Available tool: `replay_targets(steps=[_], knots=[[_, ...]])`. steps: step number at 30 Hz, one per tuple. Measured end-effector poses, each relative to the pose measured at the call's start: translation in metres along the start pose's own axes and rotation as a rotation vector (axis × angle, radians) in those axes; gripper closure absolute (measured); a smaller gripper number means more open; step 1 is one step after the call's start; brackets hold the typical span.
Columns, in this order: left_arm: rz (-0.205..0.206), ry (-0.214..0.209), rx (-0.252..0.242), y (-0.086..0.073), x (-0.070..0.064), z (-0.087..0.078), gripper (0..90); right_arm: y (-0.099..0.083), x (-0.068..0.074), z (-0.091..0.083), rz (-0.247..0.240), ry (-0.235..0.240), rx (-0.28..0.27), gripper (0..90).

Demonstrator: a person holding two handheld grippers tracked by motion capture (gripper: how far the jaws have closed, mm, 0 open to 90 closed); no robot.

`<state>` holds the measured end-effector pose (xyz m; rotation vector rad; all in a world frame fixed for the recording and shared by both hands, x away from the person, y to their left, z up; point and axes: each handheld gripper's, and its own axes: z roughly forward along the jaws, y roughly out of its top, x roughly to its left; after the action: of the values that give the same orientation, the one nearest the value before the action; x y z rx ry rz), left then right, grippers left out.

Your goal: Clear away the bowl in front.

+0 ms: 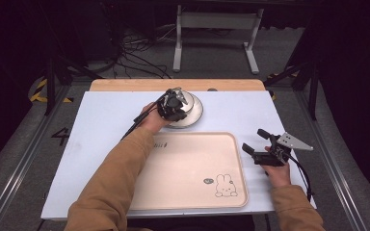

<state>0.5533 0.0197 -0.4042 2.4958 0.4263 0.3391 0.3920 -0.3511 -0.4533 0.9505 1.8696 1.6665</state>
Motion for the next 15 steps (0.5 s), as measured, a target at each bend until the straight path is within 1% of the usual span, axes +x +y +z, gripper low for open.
replay_targets(steps=[3, 8, 15], knots=[[0.013, -0.004, 0.004, 0.0019, -0.0008, 0.0008, 81.9, 0.0000, -0.0001, 0.0000, 0.001, 0.001, -0.001, 2.2], [0.023, -0.020, 0.008, 0.0019, 0.0012, 0.0005, 82.6, 0.0002, -0.0005, -0.0003, 0.007, 0.003, -0.002, 2.2], [0.041, -0.011, 0.021, 0.0035, 0.0003, 0.0000, 83.1, 0.0002, -0.0006, -0.0005, 0.011, 0.005, -0.004, 2.2]])
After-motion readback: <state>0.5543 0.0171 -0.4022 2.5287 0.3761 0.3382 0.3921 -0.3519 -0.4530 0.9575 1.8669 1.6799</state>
